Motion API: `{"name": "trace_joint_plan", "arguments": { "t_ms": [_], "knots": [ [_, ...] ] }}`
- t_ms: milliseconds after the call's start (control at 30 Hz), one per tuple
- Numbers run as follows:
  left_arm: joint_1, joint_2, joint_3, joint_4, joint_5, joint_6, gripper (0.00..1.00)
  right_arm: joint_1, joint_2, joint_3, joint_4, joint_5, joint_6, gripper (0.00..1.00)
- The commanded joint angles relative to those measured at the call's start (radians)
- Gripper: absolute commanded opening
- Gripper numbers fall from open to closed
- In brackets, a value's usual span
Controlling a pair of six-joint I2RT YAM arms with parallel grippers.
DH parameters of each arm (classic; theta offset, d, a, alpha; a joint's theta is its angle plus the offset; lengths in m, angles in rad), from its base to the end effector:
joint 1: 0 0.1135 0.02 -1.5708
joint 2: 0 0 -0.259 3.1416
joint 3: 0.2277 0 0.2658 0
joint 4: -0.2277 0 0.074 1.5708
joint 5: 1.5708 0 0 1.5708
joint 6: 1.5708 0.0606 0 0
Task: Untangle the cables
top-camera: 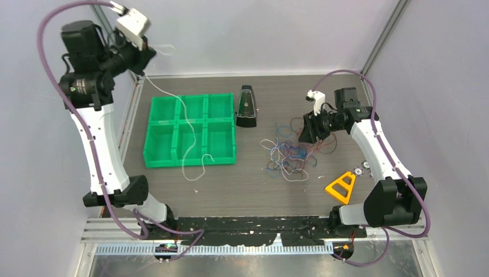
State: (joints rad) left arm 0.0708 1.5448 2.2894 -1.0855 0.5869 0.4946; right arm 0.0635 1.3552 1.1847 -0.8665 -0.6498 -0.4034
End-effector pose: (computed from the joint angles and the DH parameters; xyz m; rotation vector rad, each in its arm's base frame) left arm 0.2820 -0.0136 0.5504 0.7606 1.6933 -0.1691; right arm 0.2892 0.0551 0.2765 -0.7794 2.3108 0.6939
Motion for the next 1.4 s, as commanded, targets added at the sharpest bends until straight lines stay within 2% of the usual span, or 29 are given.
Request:
{"name": "trace_joint_plan", "arguments": {
  "t_ms": [0, 67, 167, 267, 367, 400, 533, 633, 767, 967, 1033, 1100, 1167, 1200, 1233, 1267, 1300, 1367],
  "knots": [
    [0.061, 0.033, 0.220, 0.121, 0.023, -0.273, 0.00, 0.002, -0.015, 0.046, 0.023, -0.038, 0.011, 0.55],
    [0.062, 0.005, 0.196, 0.206, 0.048, -0.340, 0.00, 0.005, -0.022, 0.062, 0.028, -0.079, 0.016, 0.63],
    [0.058, -0.073, 0.058, 0.339, 0.135, -0.452, 0.00, 0.031, -0.051, 0.081, 0.089, -0.127, 0.092, 0.79],
    [0.042, -0.121, -0.017, 0.392, 0.201, -0.547, 0.00, 0.123, -0.077, 0.100, 0.250, -0.130, 0.198, 0.88],
    [0.037, -0.172, -0.108, 0.519, 0.263, -0.684, 0.00, 0.271, -0.090, 0.099, 0.450, -0.091, 0.348, 0.96],
    [0.032, -0.181, -0.114, 0.545, 0.275, -0.720, 0.00, 0.300, -0.079, 0.095, 0.578, -0.084, 0.374, 0.98],
    [0.009, -0.177, -0.099, 0.603, 0.299, -0.825, 0.00, 0.479, 0.026, 0.138, 0.889, -0.024, 0.528, 0.98],
    [0.002, -0.173, -0.093, 0.652, 0.311, -0.894, 0.00, 0.617, 0.127, 0.202, 1.018, -0.017, 0.580, 0.96],
    [0.001, -0.167, -0.088, 0.696, 0.316, -0.951, 0.00, 0.739, 0.252, 0.249, 1.214, -0.017, 0.563, 0.95],
    [0.001, -0.174, -0.081, 0.718, 0.300, -0.960, 0.00, 0.795, 0.400, 0.248, 1.325, 0.024, 0.481, 0.96],
    [0.001, -0.175, -0.078, 0.723, 0.294, -0.962, 0.00, 0.796, 0.429, 0.233, 1.334, 0.044, 0.443, 1.00],
    [0.004, -0.174, -0.069, 0.726, 0.285, -0.962, 0.00, 0.795, 0.458, 0.218, 1.348, 0.047, 0.417, 0.82],
    [0.015, -0.174, -0.064, 0.726, 0.265, -0.962, 0.00, 0.796, 0.487, 0.210, 1.355, 0.044, 0.418, 0.48],
    [0.028, -0.173, -0.063, 0.728, 0.252, -0.966, 0.00, 0.797, 0.494, 0.207, 1.356, 0.042, 0.423, 0.42],
    [0.043, -0.170, -0.060, 0.724, 0.235, -0.966, 0.00, 0.797, 0.501, 0.199, 1.355, 0.039, 0.432, 0.28],
    [0.059, -0.167, -0.057, 0.707, 0.210, -0.962, 0.00, 0.797, 0.502, 0.192, 1.352, 0.037, 0.437, 0.22],
    [0.074, -0.161, -0.051, 0.672, 0.186, -0.940, 0.00, 0.796, 0.494, 0.190, 1.341, 0.035, 0.449, 0.10],
    [0.088, -0.148, -0.052, 0.563, 0.174, -0.833, 0.00, 0.789, 0.455, 0.192, 1.321, 0.025, 0.482, 0.06]
  ]
}}
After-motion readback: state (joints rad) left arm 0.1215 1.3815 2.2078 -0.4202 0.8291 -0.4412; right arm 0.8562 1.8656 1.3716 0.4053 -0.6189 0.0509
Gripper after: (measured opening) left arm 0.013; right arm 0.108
